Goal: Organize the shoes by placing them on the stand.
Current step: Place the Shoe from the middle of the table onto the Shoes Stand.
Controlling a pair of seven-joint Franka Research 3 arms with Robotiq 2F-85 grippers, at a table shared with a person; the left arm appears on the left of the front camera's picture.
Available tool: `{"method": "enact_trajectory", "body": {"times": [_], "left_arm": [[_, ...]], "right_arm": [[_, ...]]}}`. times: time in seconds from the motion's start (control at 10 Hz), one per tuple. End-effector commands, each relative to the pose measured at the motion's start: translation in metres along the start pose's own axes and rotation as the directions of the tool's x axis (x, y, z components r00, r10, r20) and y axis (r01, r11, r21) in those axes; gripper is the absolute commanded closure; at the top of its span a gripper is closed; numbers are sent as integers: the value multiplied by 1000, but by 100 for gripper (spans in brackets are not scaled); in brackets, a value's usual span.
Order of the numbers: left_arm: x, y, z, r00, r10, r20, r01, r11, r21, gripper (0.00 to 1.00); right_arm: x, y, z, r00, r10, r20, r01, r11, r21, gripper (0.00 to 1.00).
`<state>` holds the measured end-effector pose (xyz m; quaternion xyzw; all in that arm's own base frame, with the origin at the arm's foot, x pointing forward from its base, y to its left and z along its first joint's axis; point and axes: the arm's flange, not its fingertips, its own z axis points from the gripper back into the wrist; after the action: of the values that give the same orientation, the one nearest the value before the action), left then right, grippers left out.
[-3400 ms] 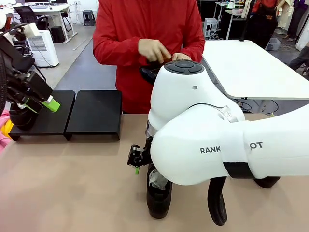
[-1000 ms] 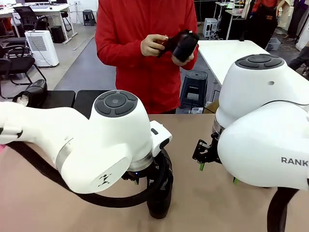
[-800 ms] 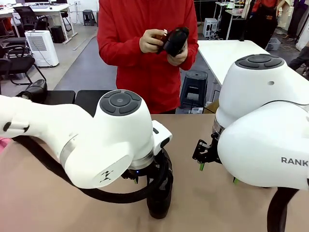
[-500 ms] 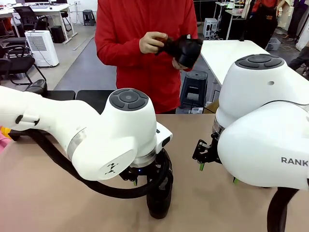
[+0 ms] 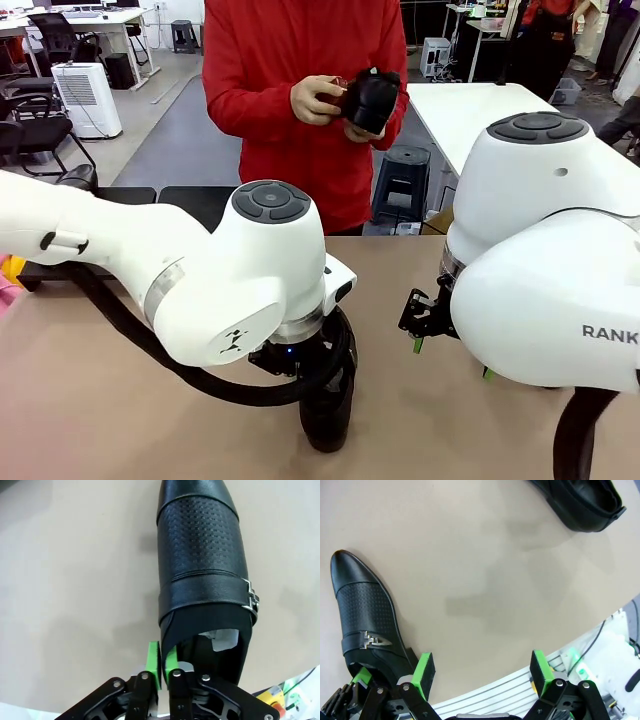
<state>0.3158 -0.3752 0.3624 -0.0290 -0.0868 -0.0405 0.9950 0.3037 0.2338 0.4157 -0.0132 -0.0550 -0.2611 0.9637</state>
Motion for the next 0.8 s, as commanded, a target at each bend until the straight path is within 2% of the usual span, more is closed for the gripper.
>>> {"method": "enact_trajectory", "body": {"times": [0.0, 0.1, 0.3, 0.5, 0.7], "left_arm": [[3, -5, -3, 1000, 15, 3, -15, 1000, 14, 100], [2, -6, 5, 1000, 8, -13, -8, 1000, -16, 100], [6, 15, 63, 1000, 11, 3, -11, 995, -100, 100], [20, 59, 116, 996, 37, 84, -22, 986, -163, 100], [57, 115, 143, 975, 62, 214, -30, 988, -149, 100]], "right_arm": [[2, 4, 3, 1000, 15, -9, -15, 1000, 9, 0], [2, 4, 3, 1000, 15, -9, -15, 1000, 9, 0], [2, 4, 3, 1000, 15, -9, -15, 1000, 9, 0], [2, 4, 3, 1000, 15, -9, -15, 1000, 9, 0], [2, 4, 3, 1000, 15, -9, -15, 1000, 9, 0]]}}
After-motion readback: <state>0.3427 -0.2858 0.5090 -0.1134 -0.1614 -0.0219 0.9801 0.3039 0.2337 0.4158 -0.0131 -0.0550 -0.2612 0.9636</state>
